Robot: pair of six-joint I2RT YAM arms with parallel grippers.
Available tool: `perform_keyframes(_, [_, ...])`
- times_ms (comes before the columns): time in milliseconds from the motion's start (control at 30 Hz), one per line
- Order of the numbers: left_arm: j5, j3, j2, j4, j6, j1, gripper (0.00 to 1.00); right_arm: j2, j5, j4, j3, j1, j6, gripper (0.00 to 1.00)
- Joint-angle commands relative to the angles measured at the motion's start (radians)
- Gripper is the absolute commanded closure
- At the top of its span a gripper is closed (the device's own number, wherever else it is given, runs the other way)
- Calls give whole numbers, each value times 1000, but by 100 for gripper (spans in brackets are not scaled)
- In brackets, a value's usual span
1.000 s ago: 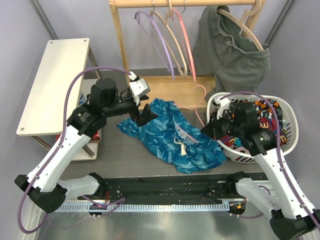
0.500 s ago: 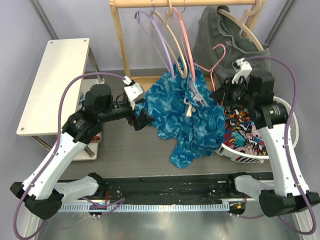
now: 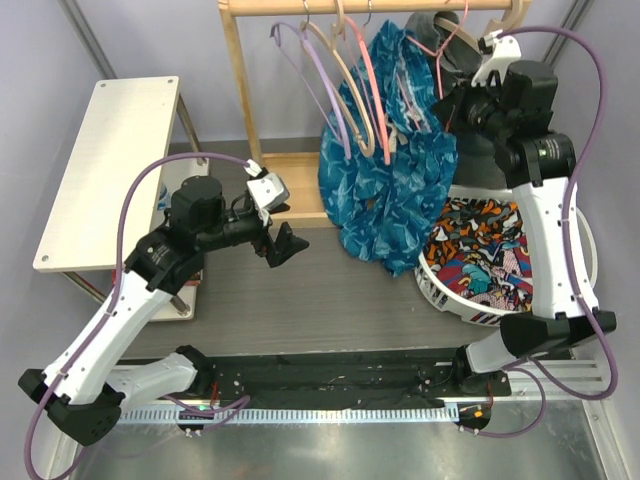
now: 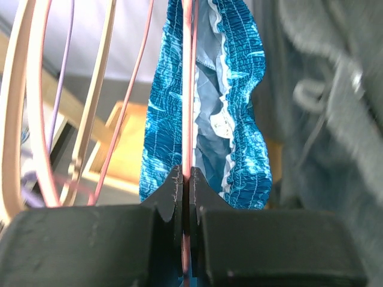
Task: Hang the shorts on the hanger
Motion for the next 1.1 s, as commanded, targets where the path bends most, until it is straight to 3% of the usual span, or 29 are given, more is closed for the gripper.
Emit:
perform_keyframes(0, [1,-17,-32,51,1,5,14,51,50,147,156,-3,-24,99])
perform_keyframes(167, [-11,-23,-44,43,7,5,13,134,59,147,260,-11,13,99])
perform_keyframes(533, [-46,-35,-73,11,34,5,12,232,63,139,273,-34,27,99])
perform_keyframes(767, [-134,-25,-53,-52,34,14,11,205,39,153,210,-34,45,98])
perform_keyframes(800, [-135,-15,-48,-57,19,23,11,196,39,154,201,-35,46,85])
perform_keyframes(933, [-106,18,-33,-66,-35,72,6,101,53,177,112,-35,57,53])
perform_keyframes(967, [-103,26,-27,-72,-61,97,5,78,57,188,91,-34,60,40])
perform_keyframes(1067, [-74,69,-10,-107,-96,157,2,-8,86,226,14,-34,63,25])
